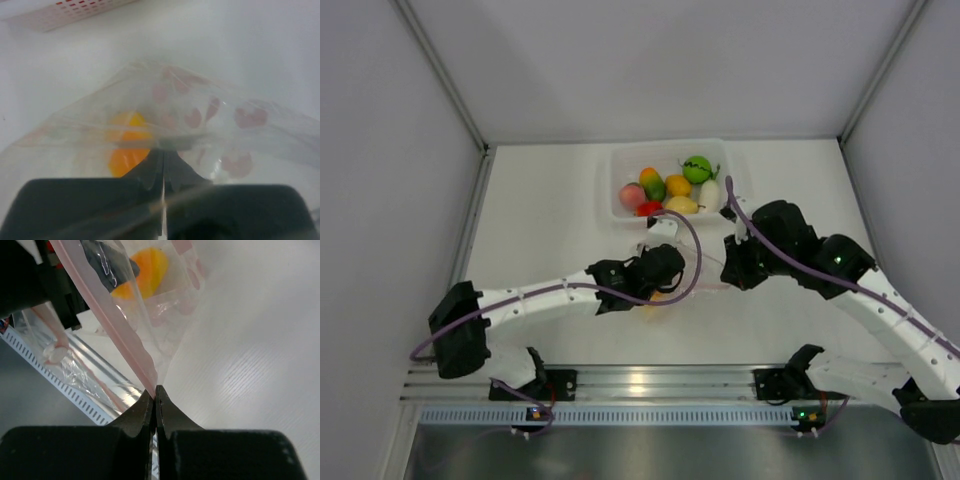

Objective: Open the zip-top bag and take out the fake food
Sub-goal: Pick up the fake fruit from the zipper food storage bag.

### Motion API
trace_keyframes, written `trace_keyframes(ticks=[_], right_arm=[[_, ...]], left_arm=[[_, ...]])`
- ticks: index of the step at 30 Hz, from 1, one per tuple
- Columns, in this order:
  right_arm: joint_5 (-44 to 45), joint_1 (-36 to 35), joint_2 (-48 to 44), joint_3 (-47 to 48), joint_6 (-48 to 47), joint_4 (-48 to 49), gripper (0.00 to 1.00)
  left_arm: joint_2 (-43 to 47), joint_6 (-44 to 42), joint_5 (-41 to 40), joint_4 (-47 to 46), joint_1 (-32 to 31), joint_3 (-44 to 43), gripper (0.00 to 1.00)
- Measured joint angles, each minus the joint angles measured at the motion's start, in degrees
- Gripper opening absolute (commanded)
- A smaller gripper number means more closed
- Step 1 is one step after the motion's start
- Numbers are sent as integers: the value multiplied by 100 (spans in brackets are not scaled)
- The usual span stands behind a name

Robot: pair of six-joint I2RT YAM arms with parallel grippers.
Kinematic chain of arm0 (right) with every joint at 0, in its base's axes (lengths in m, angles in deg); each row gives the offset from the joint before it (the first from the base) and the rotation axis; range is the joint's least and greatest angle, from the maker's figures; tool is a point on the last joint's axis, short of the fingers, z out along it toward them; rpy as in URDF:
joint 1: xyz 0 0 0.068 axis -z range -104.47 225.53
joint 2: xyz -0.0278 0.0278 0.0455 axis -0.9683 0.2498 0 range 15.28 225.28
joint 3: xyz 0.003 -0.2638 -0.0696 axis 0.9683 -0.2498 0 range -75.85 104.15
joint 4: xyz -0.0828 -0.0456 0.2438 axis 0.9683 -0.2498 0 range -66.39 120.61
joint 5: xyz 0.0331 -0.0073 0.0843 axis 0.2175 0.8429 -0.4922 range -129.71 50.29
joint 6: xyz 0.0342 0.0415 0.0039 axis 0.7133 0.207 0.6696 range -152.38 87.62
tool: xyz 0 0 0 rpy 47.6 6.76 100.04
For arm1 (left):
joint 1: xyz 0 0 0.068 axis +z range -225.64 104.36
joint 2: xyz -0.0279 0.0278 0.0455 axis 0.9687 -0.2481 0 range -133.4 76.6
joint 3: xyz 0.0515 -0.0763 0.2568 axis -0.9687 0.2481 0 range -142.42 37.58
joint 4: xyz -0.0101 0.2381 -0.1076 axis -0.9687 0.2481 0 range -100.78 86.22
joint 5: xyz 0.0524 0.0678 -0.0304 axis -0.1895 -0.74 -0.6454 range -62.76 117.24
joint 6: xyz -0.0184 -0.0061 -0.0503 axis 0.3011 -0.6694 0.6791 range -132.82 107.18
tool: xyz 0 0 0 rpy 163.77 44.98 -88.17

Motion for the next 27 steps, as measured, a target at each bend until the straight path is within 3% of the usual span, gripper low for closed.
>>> trace_keyframes(ticks=[5,14,18,22,27], right_arm=[[33,-149,-96,-175,-92,-118,0],[210,-271,-256,-450,-94,-116,0],[328,-271,-299,-474,-94,-105,0],[387,-271,-328,-579,-94,-101,0],[398,-271,-328,-584,-94,-94,0]], left_arm=[[-721,-352,-726,-142,35,-122,4],[-1714,-964,-391,-1108,284,-258,13],[-2127,-988,-269,-1344,282,-350,23],[-2170,-977,-284,-1416,282,-365,35],[-2170,-1021,-374,-1427,282,-367,38]])
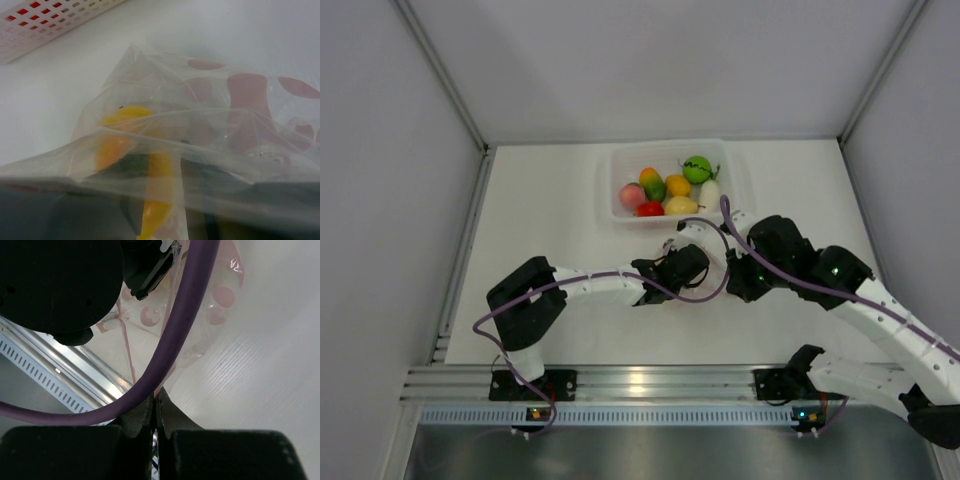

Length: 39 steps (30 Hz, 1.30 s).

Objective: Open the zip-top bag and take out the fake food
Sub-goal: Pick up the fake fruit from the zipper food storage bag.

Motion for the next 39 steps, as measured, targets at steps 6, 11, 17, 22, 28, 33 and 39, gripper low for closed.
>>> trace_keyframes(ticks=[6,11,17,22,28,33,39], right_arm=[[24,0,-11,-2,0,-13,0],[131,-2,-76,-2,20,0,0],[181,-2,-98,-2,68,55,0],[260,-2,-98,-2,66,72,0],[369,-2,-101,-2,66,87,0],[372,-2,-101,-2,63,96,0],[369,-2,-83,-39,63,151,0]], left_arm=[[0,-96,-79,190,0,-149,37],[0,-94,-328,778,0,-483,38],[-7,15,-341,1099,2,-538,45],[-229,96,-271,1113,33,-667,59],[-372,136,-271,1082,66,-780,60],[-372,144,-297,1088,66,-780,60],[-372,205,-444,1231,66,-780,61]])
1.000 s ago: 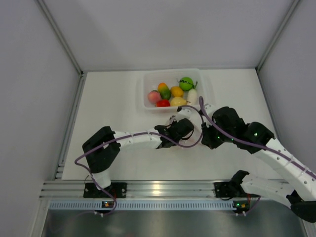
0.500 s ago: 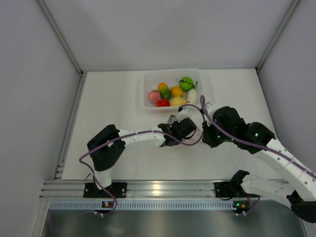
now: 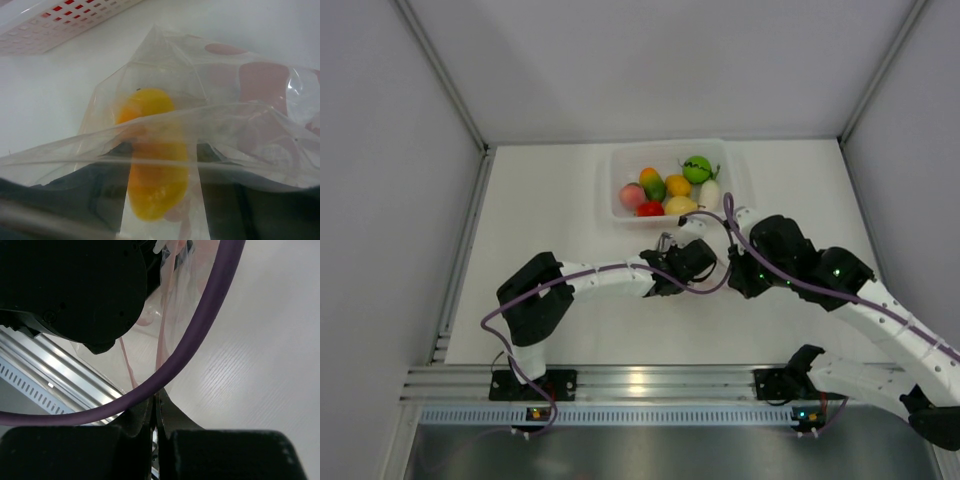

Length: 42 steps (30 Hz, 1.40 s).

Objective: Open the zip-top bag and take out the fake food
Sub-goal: Pick up the fake fruit from the zipper food storage bag.

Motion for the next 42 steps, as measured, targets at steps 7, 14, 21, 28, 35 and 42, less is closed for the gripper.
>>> trace_keyframes(ticks=[7,14,21,28,35,42], right_arm=[[15,0,37,-2,4,140,0],[11,-11,129,-2,46,295,0],[-52,-26,90,9,44,37,0],[-85,-26,-26,9,57,-214,0],[-85,-26,-264,22,289,151,0],[413,-31,-208,52,800,1069,27]], left_arm=[[9,39,-87,24,72,98,62],[-9,214,63,-28,173,313,70],[-168,457,79,-44,422,431,36],[-157,452,24,-157,761,485,0],[72,404,302,-350,743,737,0],[197,448,597,-363,671,811,0]])
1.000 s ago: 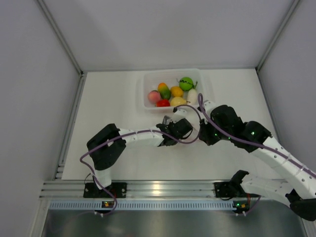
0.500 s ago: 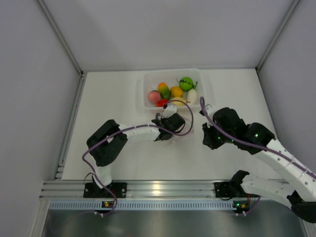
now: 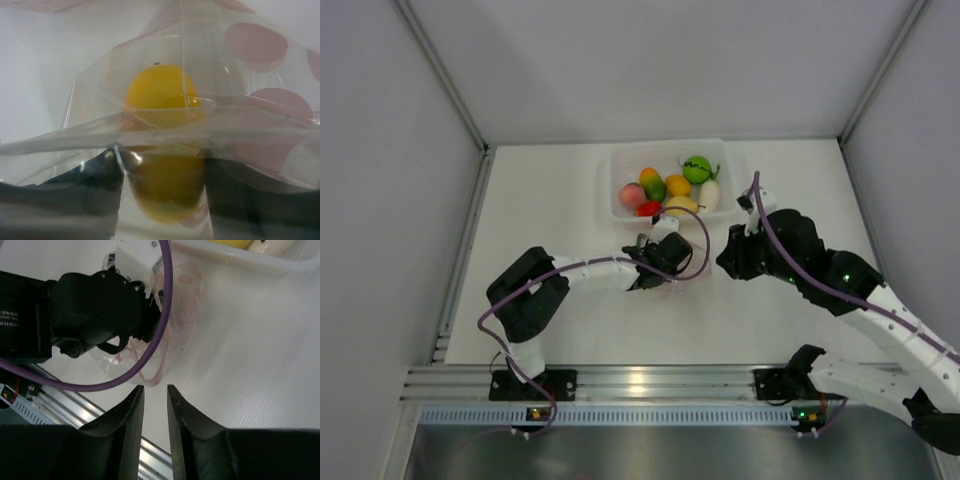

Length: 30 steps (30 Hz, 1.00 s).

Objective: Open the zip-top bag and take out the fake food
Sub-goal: Pick up the fake fruit from the zipper food storage bag.

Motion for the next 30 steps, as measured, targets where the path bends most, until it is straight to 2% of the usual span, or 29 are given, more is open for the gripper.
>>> trace_keyframes(ticks=[6,19,30], right_arm=[[142,-2,269,-2,302,461,28],[396,-144,527,-199,514,590,32],[601,-153,-382,-535,651,852,35]], left_arm=[[7,157,57,-11,-90,0,0],[28,354,380,-59,-184,-37,0],[-59,374,588,-68,-199,-177,0]])
